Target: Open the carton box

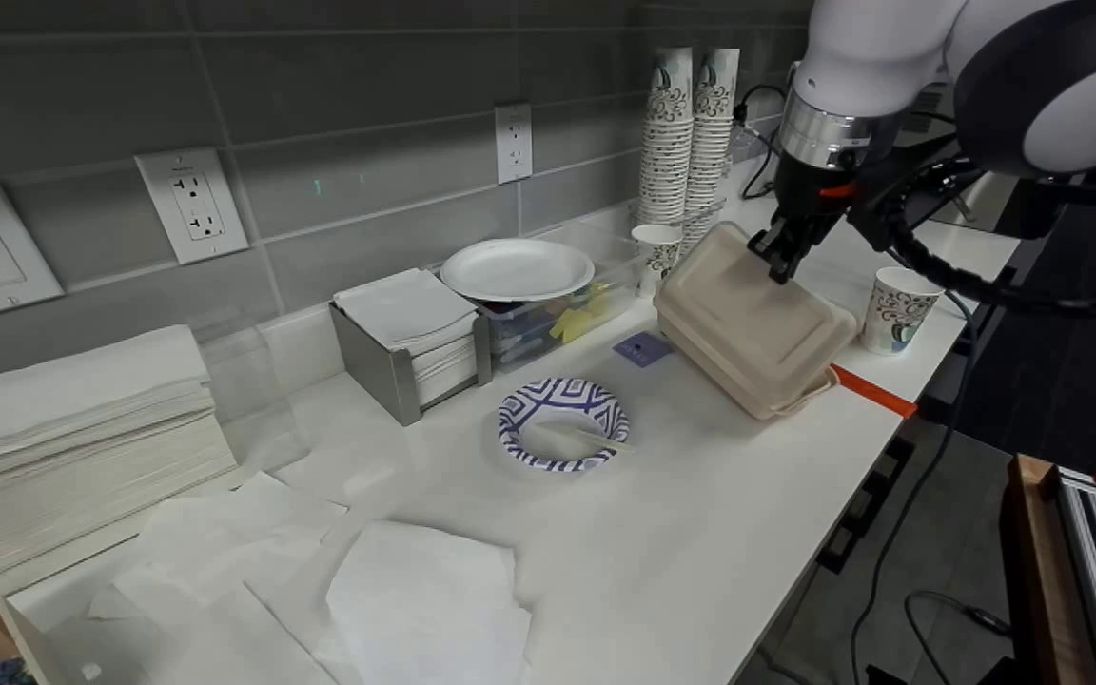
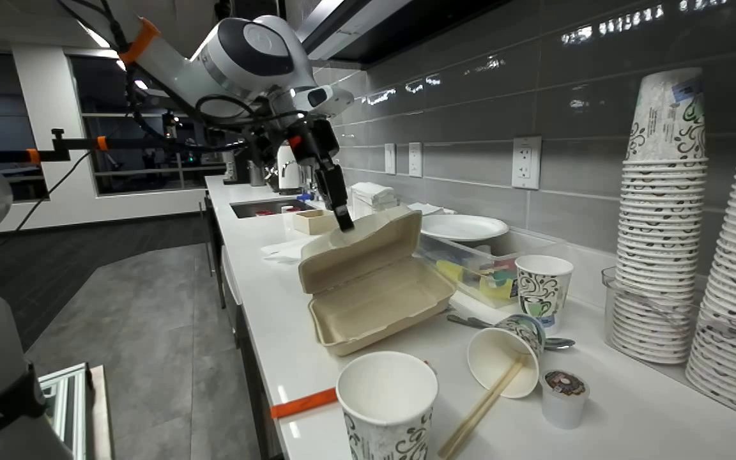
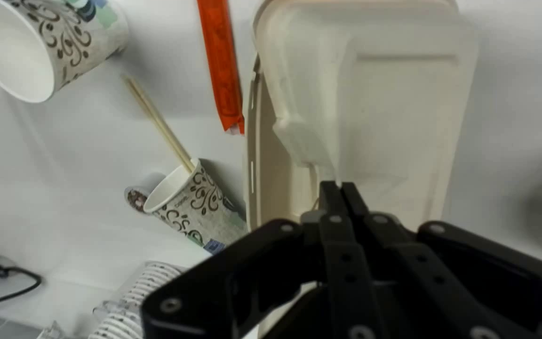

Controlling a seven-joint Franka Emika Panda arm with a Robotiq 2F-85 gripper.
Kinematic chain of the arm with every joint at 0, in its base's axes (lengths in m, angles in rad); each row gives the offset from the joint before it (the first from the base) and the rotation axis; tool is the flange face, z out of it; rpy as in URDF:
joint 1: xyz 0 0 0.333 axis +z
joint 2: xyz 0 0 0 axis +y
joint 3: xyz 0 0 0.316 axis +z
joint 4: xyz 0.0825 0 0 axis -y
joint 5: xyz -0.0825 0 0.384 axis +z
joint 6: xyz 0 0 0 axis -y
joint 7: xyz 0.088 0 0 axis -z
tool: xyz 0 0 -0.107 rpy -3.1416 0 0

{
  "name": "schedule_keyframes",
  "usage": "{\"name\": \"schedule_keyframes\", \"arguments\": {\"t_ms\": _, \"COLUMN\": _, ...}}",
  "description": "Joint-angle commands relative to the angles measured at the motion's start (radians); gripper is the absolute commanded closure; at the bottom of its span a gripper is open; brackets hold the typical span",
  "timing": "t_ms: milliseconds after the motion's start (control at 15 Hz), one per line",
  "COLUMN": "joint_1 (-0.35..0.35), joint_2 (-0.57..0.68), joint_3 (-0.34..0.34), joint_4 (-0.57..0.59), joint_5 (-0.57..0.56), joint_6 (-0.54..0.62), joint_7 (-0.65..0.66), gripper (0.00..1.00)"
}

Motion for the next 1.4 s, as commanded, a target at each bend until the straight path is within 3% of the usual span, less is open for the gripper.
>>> {"name": "schedule_keyframes", "arguments": {"t_ms": 0, "joint_1": 0.036, "joint_2": 0.061, "joint_3": 0.07, "joint_4": 0.055, "joint_5": -0.205, "joint_6": -0.104, "joint_7": 0.153, "gripper": 0.99}}
{"name": "schedule_keyframes", "arguments": {"t_ms": 200, "joint_1": 0.105, "joint_2": 0.117, "joint_3": 0.104, "joint_4": 0.087, "joint_5": -0.379, "joint_6": -0.226, "joint_7": 0.263, "gripper": 0.99}}
{"name": "schedule_keyframes", "arguments": {"t_ms": 467, "joint_1": 0.223, "joint_2": 0.202, "joint_3": 0.099, "joint_4": 0.121, "joint_5": -0.533, "joint_6": -0.398, "joint_7": 0.335, "gripper": 0.99}}
{"name": "schedule_keyframes", "arguments": {"t_ms": 733, "joint_1": 0.315, "joint_2": 0.279, "joint_3": 0.077, "joint_4": 0.148, "joint_5": -0.588, "joint_6": -0.489, "joint_7": 0.347, "gripper": 0.99}}
{"name": "schedule_keyframes", "arguments": {"t_ms": 1000, "joint_1": 0.363, "joint_2": 0.326, "joint_3": 0.053, "joint_4": 0.178, "joint_5": -0.585, "joint_6": -0.519, "joint_7": 0.324, "gripper": 0.99}}
{"name": "schedule_keyframes", "arguments": {"t_ms": 1067, "joint_1": 0.371, "joint_2": 0.338, "joint_3": 0.048, "joint_4": 0.189, "joint_5": -0.584, "joint_6": -0.525, "joint_7": 0.322, "gripper": 0.92}}
{"name": "schedule_keyframes", "arguments": {"t_ms": 1200, "joint_1": 0.384, "joint_2": 0.356, "joint_3": 0.039, "joint_4": 0.208, "joint_5": -0.57, "joint_6": -0.529, "joint_7": 0.313, "gripper": 0.68}}
{"name": "schedule_keyframes", "arguments": {"t_ms": 1333, "joint_1": 0.391, "joint_2": 0.36, "joint_3": 0.03, "joint_4": 0.223, "joint_5": -0.553, "joint_6": -0.525, "joint_7": 0.3, "gripper": 0.62}}
